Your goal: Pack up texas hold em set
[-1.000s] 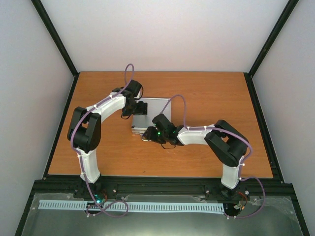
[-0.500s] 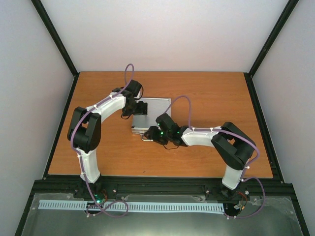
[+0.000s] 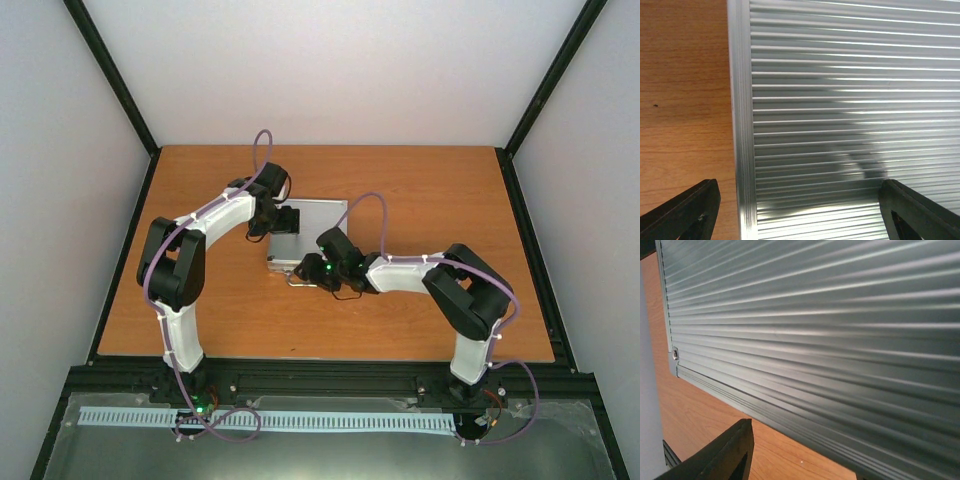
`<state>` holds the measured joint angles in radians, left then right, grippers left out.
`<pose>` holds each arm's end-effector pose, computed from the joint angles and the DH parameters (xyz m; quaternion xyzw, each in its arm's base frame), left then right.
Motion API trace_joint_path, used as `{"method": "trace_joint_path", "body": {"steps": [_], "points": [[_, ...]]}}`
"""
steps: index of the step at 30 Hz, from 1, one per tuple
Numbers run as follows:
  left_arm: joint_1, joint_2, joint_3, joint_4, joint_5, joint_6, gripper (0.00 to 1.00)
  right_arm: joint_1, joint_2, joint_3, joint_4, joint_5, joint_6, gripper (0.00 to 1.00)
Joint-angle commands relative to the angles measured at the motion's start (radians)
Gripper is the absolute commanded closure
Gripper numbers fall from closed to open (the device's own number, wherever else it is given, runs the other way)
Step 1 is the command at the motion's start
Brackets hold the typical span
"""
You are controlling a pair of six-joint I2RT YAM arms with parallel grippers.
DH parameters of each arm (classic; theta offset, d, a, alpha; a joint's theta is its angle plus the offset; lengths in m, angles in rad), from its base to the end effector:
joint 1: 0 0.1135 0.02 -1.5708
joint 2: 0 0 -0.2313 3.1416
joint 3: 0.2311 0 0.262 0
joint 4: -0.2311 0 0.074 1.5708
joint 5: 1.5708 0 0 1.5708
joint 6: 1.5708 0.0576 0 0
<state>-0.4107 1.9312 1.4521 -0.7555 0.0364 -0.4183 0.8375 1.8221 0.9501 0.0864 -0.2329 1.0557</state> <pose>0.3649 -0.1612 0.1414 -0.0007 0.9857 -0.0838 0.1459 0.2441 0.2908 0.0889 0.0557 0.9170 0.3711 0.1350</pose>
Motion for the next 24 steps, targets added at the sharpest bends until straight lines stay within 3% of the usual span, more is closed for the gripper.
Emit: {"method": "trace_joint_path", "body": {"steps": [1, 24], "points": [[-0.002, 0.072, -0.044, -0.062, -0.028, 0.021, 0.1, -0.005, 0.017, 0.055, 0.025, 0.007, -0.001, 0.46], [-0.002, 0.078, -0.042, -0.064, -0.03, 0.021, 0.1, -0.039, -0.07, 0.074, 0.007, 0.025, 0.018, 0.46]]}}
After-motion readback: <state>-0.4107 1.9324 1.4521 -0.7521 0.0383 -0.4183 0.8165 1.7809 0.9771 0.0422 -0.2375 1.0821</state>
